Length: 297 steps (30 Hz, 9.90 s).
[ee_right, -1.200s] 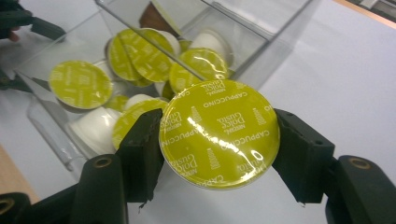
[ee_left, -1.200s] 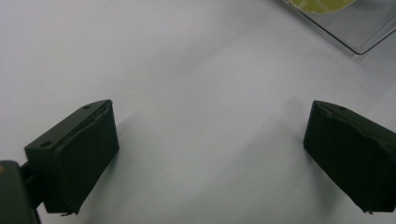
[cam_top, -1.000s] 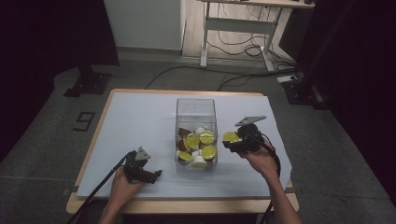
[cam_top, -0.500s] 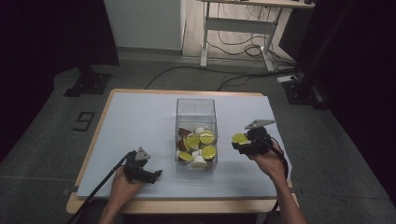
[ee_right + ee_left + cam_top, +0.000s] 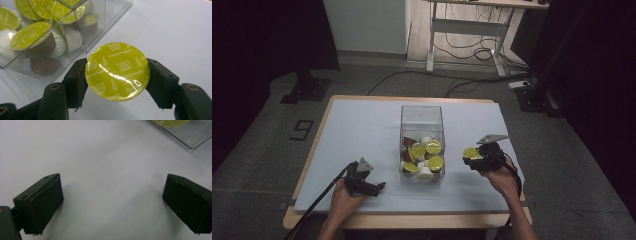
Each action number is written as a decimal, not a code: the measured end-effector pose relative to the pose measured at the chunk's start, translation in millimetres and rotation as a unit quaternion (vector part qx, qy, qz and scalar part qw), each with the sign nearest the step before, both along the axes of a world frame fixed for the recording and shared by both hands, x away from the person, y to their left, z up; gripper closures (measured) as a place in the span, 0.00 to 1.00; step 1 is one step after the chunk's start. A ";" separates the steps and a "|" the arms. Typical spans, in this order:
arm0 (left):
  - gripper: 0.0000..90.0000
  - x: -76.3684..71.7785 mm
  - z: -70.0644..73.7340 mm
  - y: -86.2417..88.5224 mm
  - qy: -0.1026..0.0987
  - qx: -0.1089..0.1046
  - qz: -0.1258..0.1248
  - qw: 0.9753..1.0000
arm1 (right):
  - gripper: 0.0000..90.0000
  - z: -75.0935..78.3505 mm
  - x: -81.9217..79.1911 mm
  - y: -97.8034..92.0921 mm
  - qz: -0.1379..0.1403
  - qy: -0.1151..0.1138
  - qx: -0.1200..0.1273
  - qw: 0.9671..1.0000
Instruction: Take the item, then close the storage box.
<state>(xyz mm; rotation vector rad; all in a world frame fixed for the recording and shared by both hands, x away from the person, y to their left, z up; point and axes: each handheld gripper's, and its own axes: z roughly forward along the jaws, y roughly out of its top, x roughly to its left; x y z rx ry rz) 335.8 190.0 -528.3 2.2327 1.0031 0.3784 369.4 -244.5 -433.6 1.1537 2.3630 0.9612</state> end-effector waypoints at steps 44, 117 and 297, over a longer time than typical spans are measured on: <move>0.03 -0.1 0.0 0.0 0.000 0.000 0.000 1.000 | 0.43 -64.0 -4.5 12.3 0.005 0.038 -0.018 0.999; 0.03 -0.4 -0.1 -0.3 -0.001 0.000 0.001 1.000 | 0.00 -94.2 -32.5 -13.8 -0.036 0.043 -0.023 0.998; 0.67 24.7 50.7 -60.5 -0.056 -0.067 -0.101 0.991 | 0.89 -19.2 -22.1 96.3 0.111 0.008 0.069 0.991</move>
